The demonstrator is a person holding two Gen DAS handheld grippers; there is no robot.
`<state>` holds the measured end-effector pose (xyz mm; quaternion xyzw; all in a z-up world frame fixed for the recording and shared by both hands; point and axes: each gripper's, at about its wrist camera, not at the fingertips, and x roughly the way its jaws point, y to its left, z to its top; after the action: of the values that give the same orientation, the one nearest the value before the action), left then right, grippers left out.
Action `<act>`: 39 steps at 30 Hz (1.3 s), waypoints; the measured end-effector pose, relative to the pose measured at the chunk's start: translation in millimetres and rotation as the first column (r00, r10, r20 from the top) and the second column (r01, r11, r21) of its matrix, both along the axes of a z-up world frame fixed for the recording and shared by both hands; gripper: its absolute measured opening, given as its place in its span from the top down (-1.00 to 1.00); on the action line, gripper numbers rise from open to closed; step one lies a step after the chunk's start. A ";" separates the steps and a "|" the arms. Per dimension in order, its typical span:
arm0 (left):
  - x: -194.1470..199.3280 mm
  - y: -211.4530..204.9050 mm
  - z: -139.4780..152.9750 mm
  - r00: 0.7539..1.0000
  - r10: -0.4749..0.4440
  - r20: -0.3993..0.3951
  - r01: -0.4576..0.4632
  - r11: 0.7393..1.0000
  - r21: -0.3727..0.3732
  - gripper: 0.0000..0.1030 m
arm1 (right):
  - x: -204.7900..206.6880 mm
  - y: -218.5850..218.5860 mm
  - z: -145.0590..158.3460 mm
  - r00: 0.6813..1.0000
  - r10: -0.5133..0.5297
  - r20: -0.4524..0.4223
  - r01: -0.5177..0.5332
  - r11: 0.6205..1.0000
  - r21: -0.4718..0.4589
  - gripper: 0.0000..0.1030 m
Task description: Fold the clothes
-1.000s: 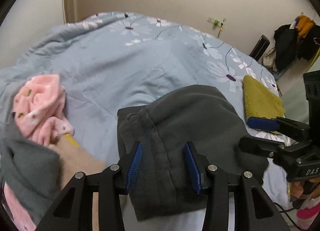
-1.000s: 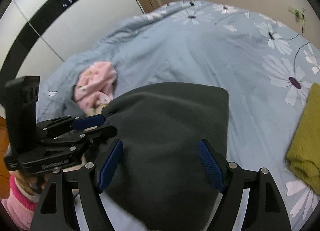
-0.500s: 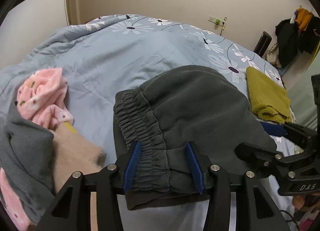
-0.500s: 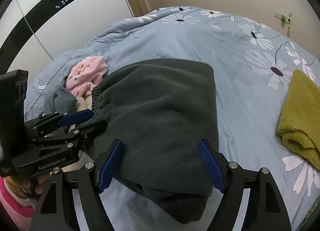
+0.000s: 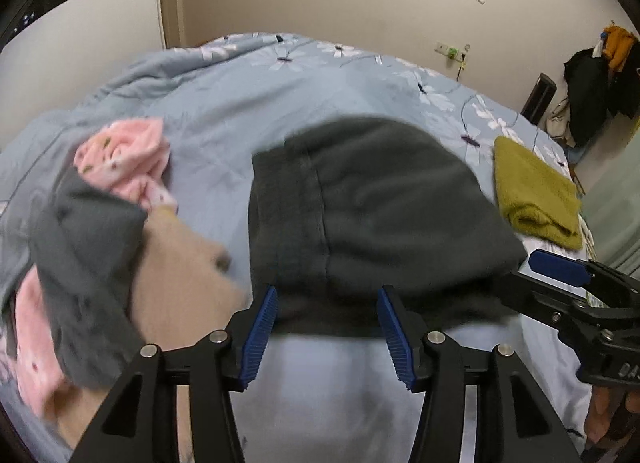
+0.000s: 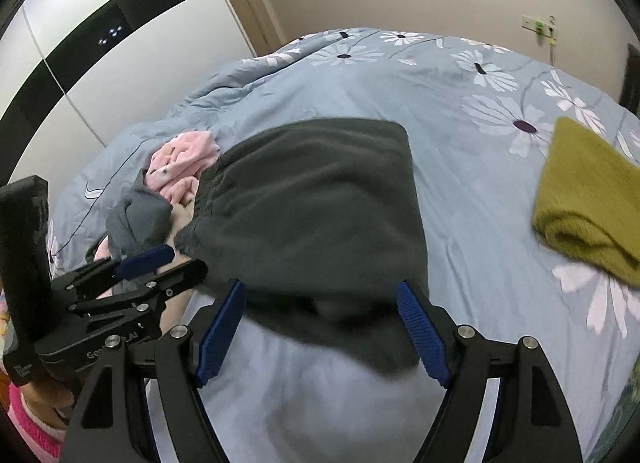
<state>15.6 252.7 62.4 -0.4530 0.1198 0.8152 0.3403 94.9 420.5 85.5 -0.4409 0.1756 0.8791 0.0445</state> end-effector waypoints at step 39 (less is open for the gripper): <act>-5.6 -7.8 -75.4 0.982 0.146 0.119 -0.134 0.985 -0.109 -0.96 | 16.5 -39.5 -55.5 0.983 -0.110 0.148 0.094 0.990 0.109 -0.61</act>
<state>10.0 244.9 -13.0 -0.5278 0.1065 0.7996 0.2659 111.5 381.0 30.0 -0.4949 0.1492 0.8468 0.1253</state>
